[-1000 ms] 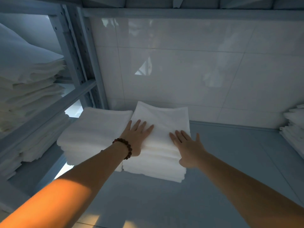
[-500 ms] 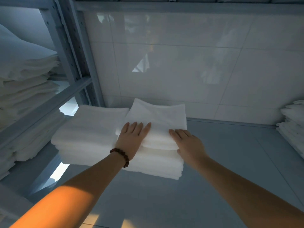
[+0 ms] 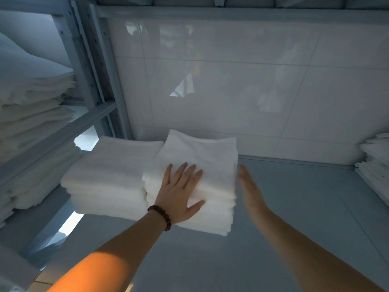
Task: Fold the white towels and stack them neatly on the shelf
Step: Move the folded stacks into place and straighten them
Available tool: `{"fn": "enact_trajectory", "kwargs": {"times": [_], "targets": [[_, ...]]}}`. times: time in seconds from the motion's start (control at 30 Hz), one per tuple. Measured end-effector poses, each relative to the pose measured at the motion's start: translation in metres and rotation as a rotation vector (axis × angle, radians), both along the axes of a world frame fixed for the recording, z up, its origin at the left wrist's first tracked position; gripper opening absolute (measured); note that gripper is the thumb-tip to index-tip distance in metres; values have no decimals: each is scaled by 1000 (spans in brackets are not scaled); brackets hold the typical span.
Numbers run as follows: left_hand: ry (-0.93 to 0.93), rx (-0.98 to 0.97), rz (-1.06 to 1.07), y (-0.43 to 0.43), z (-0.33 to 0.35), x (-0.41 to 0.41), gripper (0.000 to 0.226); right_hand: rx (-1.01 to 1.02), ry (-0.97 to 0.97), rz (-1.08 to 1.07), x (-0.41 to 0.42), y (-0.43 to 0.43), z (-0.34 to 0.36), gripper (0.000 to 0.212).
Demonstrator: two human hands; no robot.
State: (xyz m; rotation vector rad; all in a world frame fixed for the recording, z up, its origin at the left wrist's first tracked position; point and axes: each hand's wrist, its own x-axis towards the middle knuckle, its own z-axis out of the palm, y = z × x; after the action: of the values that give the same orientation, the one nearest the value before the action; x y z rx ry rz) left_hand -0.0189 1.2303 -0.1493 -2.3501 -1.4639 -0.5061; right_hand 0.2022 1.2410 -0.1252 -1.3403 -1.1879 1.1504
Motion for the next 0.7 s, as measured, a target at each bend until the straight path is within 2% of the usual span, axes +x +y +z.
{"fn": "enact_trajectory", "kwargs": {"times": [0.03, 0.1, 0.23, 0.37, 0.43, 0.53, 0.7], "targets": [[-7, 1, -6, 2, 0, 7, 73, -112, 133, -44, 1, 7, 0, 52], [-12, -7, -10, 5, -4, 19, 74, -245, 281, -77, 3, 19, -3, 58], [-57, -29, 46, 9, -17, 36, 71, -298, 539, 167, -21, 32, -17, 60], [-61, -32, 137, 6, -20, 50, 76, -315, 509, 155, -23, 37, -7, 57], [-71, 10, 100, 7, -16, 55, 74, -258, 468, 167, -6, 42, -7, 59], [-82, 41, 43, 10, -12, 62, 69, -307, 454, 98, -6, 37, -20, 63], [-109, 29, -38, 4, -24, 60, 63, -309, 444, 98, -21, 17, -39, 52]]}}
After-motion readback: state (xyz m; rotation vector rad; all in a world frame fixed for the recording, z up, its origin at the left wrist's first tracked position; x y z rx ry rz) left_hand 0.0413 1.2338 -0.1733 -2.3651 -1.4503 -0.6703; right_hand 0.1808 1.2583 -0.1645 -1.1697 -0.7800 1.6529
